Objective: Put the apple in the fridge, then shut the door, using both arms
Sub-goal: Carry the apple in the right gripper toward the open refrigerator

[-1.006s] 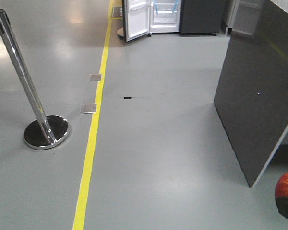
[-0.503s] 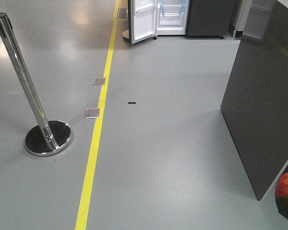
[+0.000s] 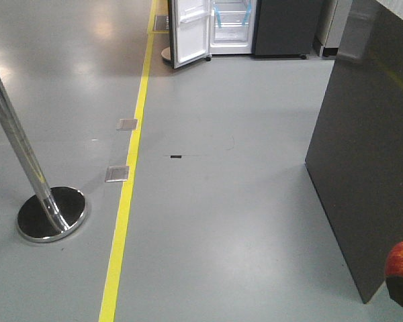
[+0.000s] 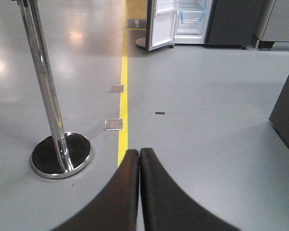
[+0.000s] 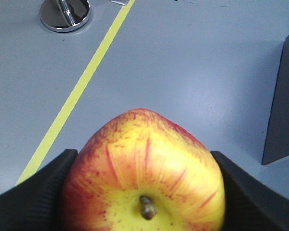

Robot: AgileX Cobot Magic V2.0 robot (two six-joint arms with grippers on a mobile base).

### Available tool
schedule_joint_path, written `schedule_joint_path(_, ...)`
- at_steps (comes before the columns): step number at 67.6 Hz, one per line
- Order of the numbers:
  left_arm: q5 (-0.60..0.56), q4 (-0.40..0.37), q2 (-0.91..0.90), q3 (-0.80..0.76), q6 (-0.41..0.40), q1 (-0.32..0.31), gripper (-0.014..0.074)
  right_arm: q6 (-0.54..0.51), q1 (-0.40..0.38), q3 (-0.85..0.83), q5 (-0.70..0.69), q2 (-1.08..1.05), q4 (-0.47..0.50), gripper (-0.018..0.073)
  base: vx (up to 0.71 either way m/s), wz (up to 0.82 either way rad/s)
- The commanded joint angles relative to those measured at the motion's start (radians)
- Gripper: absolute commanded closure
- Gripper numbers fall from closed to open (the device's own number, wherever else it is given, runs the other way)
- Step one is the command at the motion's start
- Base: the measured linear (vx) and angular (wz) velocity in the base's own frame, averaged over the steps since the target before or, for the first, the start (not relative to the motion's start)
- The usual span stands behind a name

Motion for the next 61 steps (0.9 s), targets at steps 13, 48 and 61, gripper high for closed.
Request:
schedule_joint_path(13,-0.071,-0.004,0.002,0.017,-0.008,-0.007,0.0603,-0.006,0.001,-0.027,-0.061,0.006,-0.001,0.0448,0.24,-0.06)
schedule_joint_path(48,-0.071,-0.004,0.002,0.017,-0.008,-0.007,0.0603,-0.006,0.001,-0.027,-0.062,0.006,0.000,0.0448,0.26,-0.02)
schedule_joint_path(61,-0.071,-0.004,0.002,0.017,-0.008,-0.007,0.0603,-0.006,0.001,-0.027,-0.062,0.006,0.000,0.0448,0.29,-0.01)
